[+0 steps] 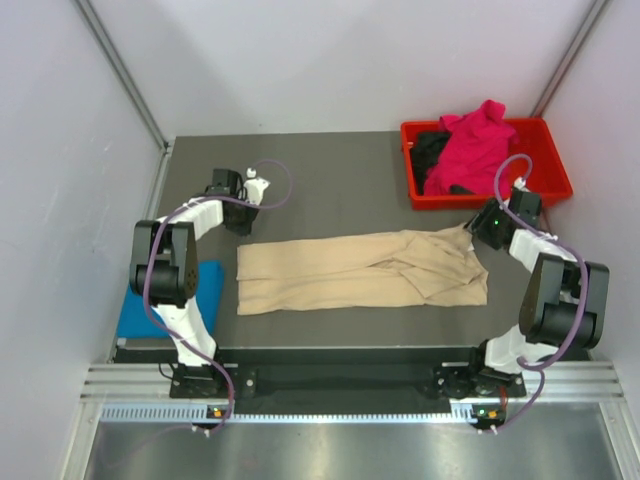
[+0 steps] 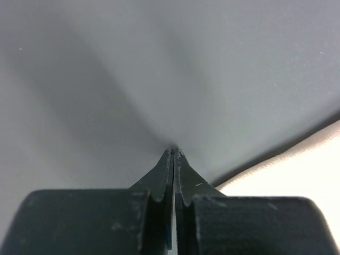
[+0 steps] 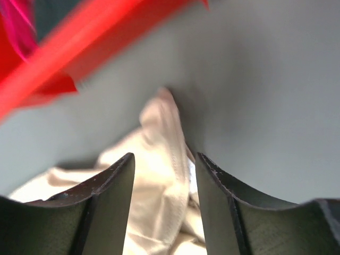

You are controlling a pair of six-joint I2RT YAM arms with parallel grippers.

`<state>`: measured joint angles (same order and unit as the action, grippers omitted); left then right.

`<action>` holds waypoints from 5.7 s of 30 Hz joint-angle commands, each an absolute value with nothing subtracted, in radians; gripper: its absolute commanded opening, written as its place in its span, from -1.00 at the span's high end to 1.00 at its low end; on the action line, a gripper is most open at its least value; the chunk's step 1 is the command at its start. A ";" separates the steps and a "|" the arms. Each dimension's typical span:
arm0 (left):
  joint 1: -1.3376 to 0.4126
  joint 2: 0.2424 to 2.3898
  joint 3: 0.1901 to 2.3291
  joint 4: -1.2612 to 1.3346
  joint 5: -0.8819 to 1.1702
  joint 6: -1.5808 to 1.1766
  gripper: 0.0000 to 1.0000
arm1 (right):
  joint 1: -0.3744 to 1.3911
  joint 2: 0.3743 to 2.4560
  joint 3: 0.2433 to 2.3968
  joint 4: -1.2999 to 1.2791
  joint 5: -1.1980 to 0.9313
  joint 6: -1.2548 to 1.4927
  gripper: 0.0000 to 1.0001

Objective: Fold and stack the t-shirts
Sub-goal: Fold the tshirt

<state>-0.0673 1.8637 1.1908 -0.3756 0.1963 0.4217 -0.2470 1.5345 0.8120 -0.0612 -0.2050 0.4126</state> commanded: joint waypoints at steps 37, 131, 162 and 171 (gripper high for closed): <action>-0.095 1.839 1.081 -0.390 0.276 0.454 1.00 | -0.229 1.586 0.931 0.002 -0.181 0.373 0.43; -0.147 1.777 1.390 -0.451 0.193 0.431 -0.08 | -0.393 0.948 0.649 -0.631 -0.181 0.439 0.17; -0.804 2.381 1.979 -0.445 0.546 0.196 0.19 | -0.147 1.238 0.522 -0.222 -0.382 0.491 0.40; -0.807 2.384 2.049 -0.439 0.552 0.186 0.11 | -0.133 1.279 0.523 -0.180 -0.410 0.508 0.53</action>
